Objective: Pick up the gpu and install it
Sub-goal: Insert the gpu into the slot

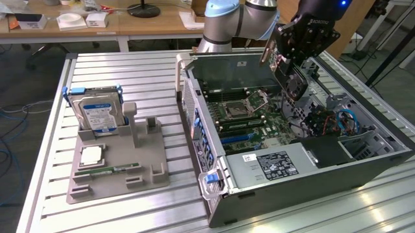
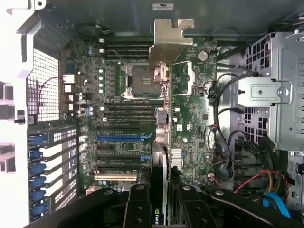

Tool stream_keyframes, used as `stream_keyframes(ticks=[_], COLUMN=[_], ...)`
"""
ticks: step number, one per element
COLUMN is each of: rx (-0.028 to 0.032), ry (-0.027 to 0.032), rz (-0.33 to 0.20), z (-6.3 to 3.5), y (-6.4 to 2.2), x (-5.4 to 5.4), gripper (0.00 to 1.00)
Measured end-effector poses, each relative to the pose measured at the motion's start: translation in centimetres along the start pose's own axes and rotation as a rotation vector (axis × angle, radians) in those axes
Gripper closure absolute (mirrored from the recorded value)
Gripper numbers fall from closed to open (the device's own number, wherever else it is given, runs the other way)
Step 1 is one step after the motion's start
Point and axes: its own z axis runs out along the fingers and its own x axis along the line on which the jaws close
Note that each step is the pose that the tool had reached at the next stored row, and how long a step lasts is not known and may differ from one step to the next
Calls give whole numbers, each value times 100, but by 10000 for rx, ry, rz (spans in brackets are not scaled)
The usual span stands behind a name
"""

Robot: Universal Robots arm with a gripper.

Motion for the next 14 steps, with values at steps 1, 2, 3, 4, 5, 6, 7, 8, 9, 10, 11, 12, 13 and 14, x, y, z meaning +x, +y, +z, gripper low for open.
stream_keyframes(ticks=[1, 2, 3, 4, 5, 6, 7, 8, 9, 10, 11, 12, 13, 14], rx=[1, 1, 2, 2, 3, 3, 5, 6, 6, 7, 8, 9, 11, 11], ry=[1, 2, 2, 3, 4, 5, 6, 7, 8, 10, 11, 12, 14, 15], rz=[-15, -35, -58, -84, -113, -142, -172, -201, -233, -269, -305, -343, -384, -427], z=[0, 0, 0, 0, 0, 0, 0, 0, 0, 0, 0, 0, 0, 0], y=[0, 0, 0, 0, 0, 0, 0, 0, 0, 0, 0, 0, 0, 0], x=[0, 0, 0, 0, 0, 0, 0, 0, 0, 0, 0, 0, 0, 0], gripper=[74, 74, 74, 74, 74, 74, 74, 74, 74, 74, 74, 74, 74, 74])
